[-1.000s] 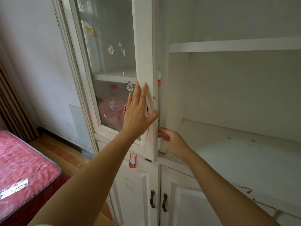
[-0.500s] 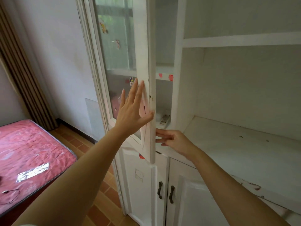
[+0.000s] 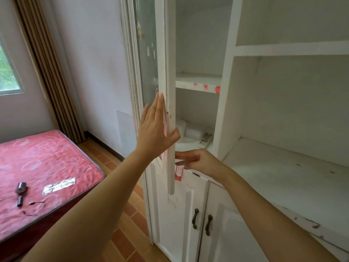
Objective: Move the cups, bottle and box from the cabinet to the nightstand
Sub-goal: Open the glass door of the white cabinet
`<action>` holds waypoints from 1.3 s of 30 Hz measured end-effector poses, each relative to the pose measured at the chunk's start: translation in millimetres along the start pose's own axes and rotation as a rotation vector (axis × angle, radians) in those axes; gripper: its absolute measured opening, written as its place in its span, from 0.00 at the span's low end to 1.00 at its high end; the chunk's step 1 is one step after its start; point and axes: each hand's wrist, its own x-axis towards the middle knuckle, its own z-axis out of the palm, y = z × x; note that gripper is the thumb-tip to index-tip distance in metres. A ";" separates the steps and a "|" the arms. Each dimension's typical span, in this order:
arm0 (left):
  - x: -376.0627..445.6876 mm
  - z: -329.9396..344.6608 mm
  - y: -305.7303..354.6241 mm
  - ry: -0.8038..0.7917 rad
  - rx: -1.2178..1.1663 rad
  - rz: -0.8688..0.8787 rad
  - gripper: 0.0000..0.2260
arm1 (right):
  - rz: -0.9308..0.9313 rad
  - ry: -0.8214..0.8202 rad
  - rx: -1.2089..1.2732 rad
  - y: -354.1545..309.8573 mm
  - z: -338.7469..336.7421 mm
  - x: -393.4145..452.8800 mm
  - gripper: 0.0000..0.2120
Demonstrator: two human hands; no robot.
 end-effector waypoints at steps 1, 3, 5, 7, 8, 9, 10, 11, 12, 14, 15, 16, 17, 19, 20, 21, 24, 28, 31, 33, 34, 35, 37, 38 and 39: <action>-0.9 -1.3 -3.8 0.007 0.016 0.013 0.40 | -0.006 0.014 -0.005 -1.4 3.8 2.7 0.25; -2.5 -3.7 -11.5 0.025 0.049 0.043 0.39 | -0.021 0.025 -0.025 -2.7 12.6 10.1 0.25; -3.8 -6.5 -19.1 0.044 0.071 0.070 0.39 | -0.029 0.029 -0.047 -1.6 21.3 18.9 0.25; -5.0 -10.3 -27.7 0.061 0.083 0.099 0.39 | -0.032 0.018 -0.072 0.8 28.3 27.3 0.27; -6.0 -13.0 -32.2 0.067 0.087 0.110 0.39 | -0.033 0.006 -0.079 2.1 31.3 31.6 0.28; -7.3 -16.3 -36.4 0.070 0.087 0.117 0.39 | -0.038 -0.008 -0.077 2.6 34.4 35.6 0.28; -8.7 -19.9 -40.6 0.074 0.083 0.122 0.39 | -0.044 -0.019 -0.071 2.5 37.7 39.3 0.28; -10.2 -23.8 -44.8 0.080 0.081 0.128 0.38 | -0.055 -0.029 -0.064 1.3 41.5 42.9 0.29; -11.9 -28.0 -49.1 0.087 0.086 0.135 0.38 | -0.064 -0.040 -0.066 -0.3 45.7 46.8 0.30; -15.9 -37.7 -59.1 0.107 0.118 0.157 0.38 | -0.081 -0.067 -0.091 -4.5 55.4 55.6 0.33; -18.0 -43.3 -64.1 0.117 0.135 0.164 0.37 | -0.093 -0.080 -0.103 -7.4 60.8 60.0 0.34; -20.1 -48.0 -68.3 0.130 0.152 0.164 0.37 | -0.109 -0.092 -0.105 -10.0 66.1 63.8 0.35; -23.3 -55.1 -75.5 0.147 0.172 0.159 0.35 | -0.130 -0.106 -0.101 -13.4 74.6 69.0 0.36; -27.1 -63.5 -83.0 0.163 0.192 0.163 0.32 | -0.156 -0.094 -0.094 -17.4 82.5 74.4 0.38; -29.8 -68.5 -87.7 0.167 0.213 0.160 0.32 | -0.167 -0.088 -0.093 -20.1 87.9 77.3 0.38; -33.1 -73.4 -92.9 0.176 0.241 0.153 0.31 | -0.179 -0.084 -0.093 -22.9 94.2 80.2 0.38; -42.3 -87.0 -110.5 0.221 0.322 0.136 0.28 | -0.187 -0.044 -0.102 -32.3 113.6 87.7 0.34; -54.1 -101.6 -133.3 0.270 0.367 0.096 0.28 | -0.233 -0.011 -0.166 -38.7 137.4 98.8 0.33; -63.3 -113.6 -152.4 0.309 0.379 0.069 0.28 | -0.291 -0.034 -0.292 -41.1 151.3 108.2 0.36; -68.6 -121.6 -166.0 0.319 0.425 0.059 0.27 | -0.317 -0.069 -0.397 -44.4 159.8 115.5 0.38; -71.1 -125.0 -173.2 0.315 0.462 0.059 0.26 | -0.321 -0.086 -0.438 -47.3 164.0 119.7 0.39; -73.3 -127.7 -180.3 0.307 0.505 0.059 0.24 | -0.326 -0.097 -0.465 -50.4 168.5 124.6 0.39; -76.3 -131.5 -193.7 0.289 0.593 0.044 0.22 | -0.343 -0.101 -0.503 -56.9 178.1 136.0 0.40; -77.4 -132.8 -199.6 0.278 0.636 0.027 0.21 | -0.350 -0.101 -0.518 -59.7 183.1 141.6 0.40; -78.4 -133.7 -205.3 0.262 0.675 0.007 0.21 | -0.351 -0.101 -0.531 -62.4 187.8 146.9 0.39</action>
